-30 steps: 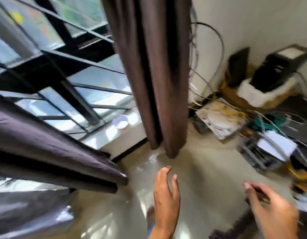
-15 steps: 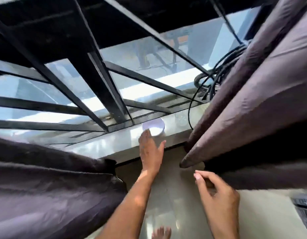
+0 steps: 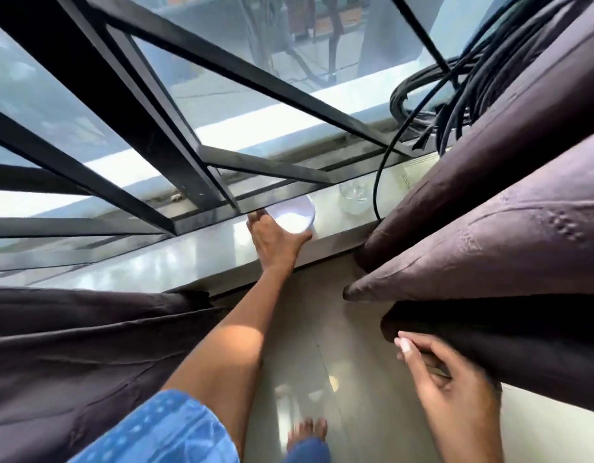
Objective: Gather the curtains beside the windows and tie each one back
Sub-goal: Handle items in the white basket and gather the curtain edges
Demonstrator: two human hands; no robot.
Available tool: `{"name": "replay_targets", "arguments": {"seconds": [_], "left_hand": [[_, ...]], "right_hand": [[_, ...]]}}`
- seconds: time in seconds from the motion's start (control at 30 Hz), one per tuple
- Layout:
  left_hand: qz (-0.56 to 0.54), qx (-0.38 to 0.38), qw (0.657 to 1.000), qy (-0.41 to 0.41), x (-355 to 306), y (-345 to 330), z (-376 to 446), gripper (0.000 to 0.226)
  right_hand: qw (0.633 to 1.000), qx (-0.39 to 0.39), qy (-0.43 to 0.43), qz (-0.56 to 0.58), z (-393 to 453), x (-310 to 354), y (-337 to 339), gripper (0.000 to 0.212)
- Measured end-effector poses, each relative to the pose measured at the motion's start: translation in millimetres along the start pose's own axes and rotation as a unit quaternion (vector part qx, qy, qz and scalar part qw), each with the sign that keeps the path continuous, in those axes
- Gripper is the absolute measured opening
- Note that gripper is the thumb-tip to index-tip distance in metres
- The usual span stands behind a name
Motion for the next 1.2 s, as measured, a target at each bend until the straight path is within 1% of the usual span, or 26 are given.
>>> {"name": "replay_targets", "arguments": {"seconds": [0.03, 0.1, 0.17, 0.23, 0.33, 0.4, 0.43, 0.5, 0.53, 0.57, 0.6, 0.67, 0.7, 0.73, 0.8, 0.83, 0.9, 0.93, 1.0, 1.1, 1.2], "left_hand": [[-0.007, -0.001, 1.0, -0.01, 2, 5, -6, 0.092], [-0.023, 0.006, 0.998, -0.057, 3, 18, -31, 0.101], [-0.041, 0.04, 0.993, -0.107, -3, 35, -69, 0.103], [-0.046, 0.08, 0.982, -0.165, -12, 55, -117, 0.101], [-0.053, 0.14, 0.955, -0.255, -41, 88, -202, 0.095], [-0.079, 0.19, 0.934, -0.293, -56, 105, -254, 0.099], [-0.088, 0.214, 0.919, -0.32, -66, 113, -283, 0.103], [-0.091, 0.258, 0.89, -0.366, -82, 124, -330, 0.111], [-0.098, 0.285, 0.877, -0.374, -88, 128, -349, 0.115], [-0.106, 0.305, 0.872, -0.369, -93, 130, -364, 0.115], [-0.115, 0.319, 0.868, -0.362, -101, 132, -382, 0.11], [-0.122, 0.321, 0.87, -0.353, -119, 132, -416, 0.085], [-0.127, 0.317, 0.869, -0.358, -127, 131, -433, 0.07], [-0.129, 0.314, 0.868, -0.363, -135, 130, -449, 0.058], [-0.137, 0.324, 0.859, -0.371, -152, 119, -492, 0.045], [-0.144, 0.334, 0.855, -0.37, -161, 113, -517, 0.043], [-0.165, 0.345, 0.842, -0.381, -176, 104, -555, 0.046], [-0.175, 0.355, 0.83, -0.394, -185, 97, -582, 0.045], [-0.182, 0.377, 0.811, -0.409, -200, 84, -627, 0.036], [-0.197, 0.409, 0.791, -0.411, -213, 67, -683, 0.028], [-0.209, 0.431, 0.776, -0.41, -221, 52, -731, 0.024]], "right_hand": [[1.0, -0.007, -0.001, 0.002, -2, 0, 3, 0.025], [1.0, -0.017, -0.007, 0.009, -11, 2, 11, 0.019], [0.999, -0.025, -0.023, 0.028, -22, 6, 22, 0.013], [0.997, -0.011, -0.056, 0.057, -33, 7, 27, 0.004], [0.989, 0.04, -0.099, 0.105, -56, 5, 40, 0.023], [0.988, 0.068, -0.102, 0.096, -72, 2, 54, 0.015], [0.991, 0.064, -0.092, 0.074, -85, 1, 73, 0.015], [0.996, 0.032, -0.08, 0.036, -114, -12, 115, 0.024], [0.996, 0.01, -0.085, 0.034, -131, -21, 139, 0.024], [0.995, -0.011, -0.092, 0.035, -146, -31, 161, 0.021], [0.993, -0.042, -0.101, 0.035, -166, -41, 190, 0.016], [0.984, -0.101, -0.136, 0.048, -206, -69, 247, 0.009], [0.977, -0.133, -0.158, 0.06, -226, -84, 275, 0.009], [0.968, -0.162, -0.179, 0.068, -243, -99, 300, 0.014], [0.946, -0.239, -0.201, 0.083, -289, -127, 358, 0.026], [0.933, -0.28, -0.207, 0.089, -315, -138, 388, 0.027], [0.907, -0.353, -0.208, 0.099, -357, -157, 435, 0.016], [0.887, -0.396, -0.212, 0.105, -384, -170, 461, 0.015], [0.845, -0.467, -0.22, 0.138, -433, -202, 502, 0.018], [0.782, -0.547, -0.248, 0.166, -497, -255, 543, 0.02], [0.72, -0.603, -0.283, 0.194, -547, -300, 564, 0.022]]}}
Point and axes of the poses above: each hand's wrist, its own z-axis towards the middle knuckle, its own y-axis out of the back of the hand, x = y × z, the point moved 8 cm from there along z, towards the middle knuckle, and after that the axes turned 4 degrees about z, right-handed, at the moved point
